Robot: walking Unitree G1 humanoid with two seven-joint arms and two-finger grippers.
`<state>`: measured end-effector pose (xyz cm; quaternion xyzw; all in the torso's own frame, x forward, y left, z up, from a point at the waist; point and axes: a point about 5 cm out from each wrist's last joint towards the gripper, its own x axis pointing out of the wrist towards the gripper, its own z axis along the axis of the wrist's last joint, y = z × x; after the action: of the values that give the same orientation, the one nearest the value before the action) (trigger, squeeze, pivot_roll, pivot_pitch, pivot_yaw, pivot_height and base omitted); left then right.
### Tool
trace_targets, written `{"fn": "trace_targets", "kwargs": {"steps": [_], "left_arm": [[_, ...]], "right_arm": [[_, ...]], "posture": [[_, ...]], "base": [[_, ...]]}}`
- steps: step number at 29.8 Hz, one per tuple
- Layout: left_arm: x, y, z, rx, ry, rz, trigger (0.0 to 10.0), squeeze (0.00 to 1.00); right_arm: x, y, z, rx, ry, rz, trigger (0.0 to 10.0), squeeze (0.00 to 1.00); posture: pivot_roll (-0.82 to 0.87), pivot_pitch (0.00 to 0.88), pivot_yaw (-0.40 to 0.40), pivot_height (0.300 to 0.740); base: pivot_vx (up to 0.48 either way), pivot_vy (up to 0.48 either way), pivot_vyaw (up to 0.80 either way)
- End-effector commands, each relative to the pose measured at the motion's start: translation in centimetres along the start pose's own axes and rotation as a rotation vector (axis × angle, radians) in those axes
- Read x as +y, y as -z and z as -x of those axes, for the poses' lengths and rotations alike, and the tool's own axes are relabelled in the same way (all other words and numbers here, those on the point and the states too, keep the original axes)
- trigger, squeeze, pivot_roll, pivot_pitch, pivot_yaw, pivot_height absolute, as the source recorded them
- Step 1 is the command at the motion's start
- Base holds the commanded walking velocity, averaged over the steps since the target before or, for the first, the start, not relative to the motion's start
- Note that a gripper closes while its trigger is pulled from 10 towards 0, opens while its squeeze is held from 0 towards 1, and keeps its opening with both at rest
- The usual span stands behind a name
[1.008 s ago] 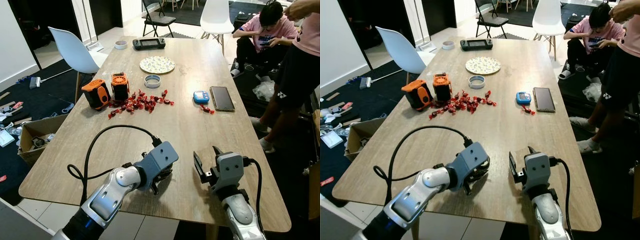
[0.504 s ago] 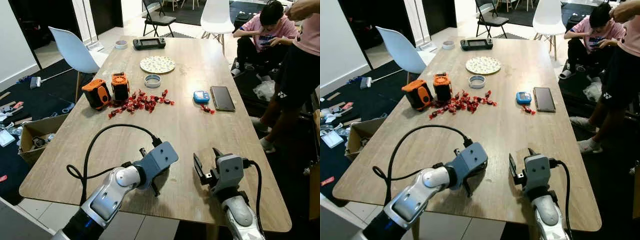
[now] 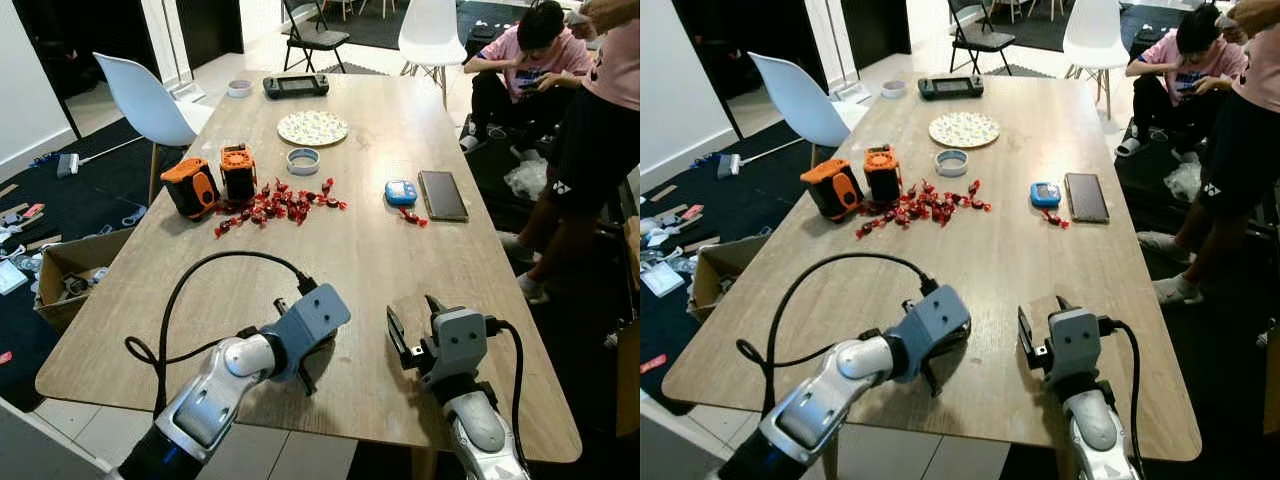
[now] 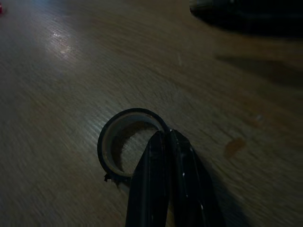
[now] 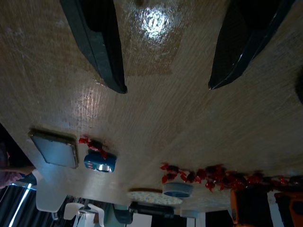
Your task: Hang keys on a hook
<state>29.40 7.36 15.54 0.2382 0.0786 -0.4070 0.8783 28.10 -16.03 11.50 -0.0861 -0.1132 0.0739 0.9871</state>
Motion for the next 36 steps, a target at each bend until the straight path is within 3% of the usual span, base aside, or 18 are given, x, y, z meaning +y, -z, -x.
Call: {"fn": "trace_targets", "kwargs": {"steps": [1, 4, 8, 11, 17, 19, 21, 23, 28, 36], "left_arm": [[0.1, -0.9, 0.9, -0.058, 0.025, 0.056, 10.0, 0.0], [0.4, -2.6, 2.3, -0.18, 0.041, 0.132, 10.0, 0.0], [1.0, -3.7, 3.3, -0.271, 0.005, 0.199, 10.0, 0.0], [1.5, -3.8, 3.6, -0.284, -0.063, 0.174, 10.0, 0.0], [3.1, -2.2, 4.7, -0.226, -0.372, 0.068, 10.0, 0.0], [3.2, -2.1, 4.8, -0.222, -0.39, 0.059, 10.0, 0.0], [2.7, -1.8, 5.3, -0.329, -0.466, 0.167, 10.0, 0.0], [2.7, -1.8, 5.3, -0.342, -0.477, 0.175, 10.0, 0.0], [2.3, -2.4, 5.8, -0.413, -0.614, 0.098, 10.0, 0.0], [1.7, -3.1, 5.4, -0.462, -0.674, 0.07, 10.0, 0.0]], "right_arm": [[-0.1, 0.3, 0.2, 0.013, 0.002, 0.001, 10.0, 0.0], [-0.1, 0.3, 0.1, 0.012, 0.0, 0.001, 10.0, 0.0], [-0.1, 0.3, 0.1, 0.012, -0.001, 0.0, 10.0, 0.0], [0.0, 0.3, 0.0, 0.011, -0.002, 0.001, 10.0, 0.0], [-0.1, 0.2, -0.2, 0.005, -0.001, 0.002, 10.0, 0.0], [-0.1, 0.2, -0.2, 0.005, -0.001, 0.003, 10.0, 0.0], [0.0, 0.0, -0.5, -0.002, -0.001, -0.001, 10.0, 0.0], [0.0, 0.0, -0.6, -0.003, -0.002, -0.002, 10.0, 0.0], [0.1, -0.2, -0.9, -0.012, -0.006, -0.005, 10.0, 0.0], [0.0, -0.2, -1.1, -0.017, -0.008, -0.004, 10.0, 0.0]], "posture": [[0.08, 0.196, 0.016, 0.74], [0.08, 0.194, 0.015, 0.74], [0.08, 0.191, 0.014, 0.74], [0.08, 0.189, 0.014, 0.74], [0.09, 0.175, 0.007, 0.74], [0.09, 0.175, 0.006, 0.74], [0.09, 0.172, -0.001, 0.74], [0.09, 0.172, -0.001, 0.74], [0.09, 0.167, -0.009, 0.74], [0.09, 0.163, -0.016, 0.74]], "base": [[0.0, 0.0, 0.0], [0.0, 0.0, 0.0], [0.0, 0.0, 0.0], [0.0, 0.0, 0.0], [0.0, 0.0, 0.0], [0.0, 0.0, 0.0], [0.0, 0.0, 0.0], [0.0, 0.0, 0.0], [0.0, 0.0, 0.0], [0.0, 0.0, 0.0]]}}
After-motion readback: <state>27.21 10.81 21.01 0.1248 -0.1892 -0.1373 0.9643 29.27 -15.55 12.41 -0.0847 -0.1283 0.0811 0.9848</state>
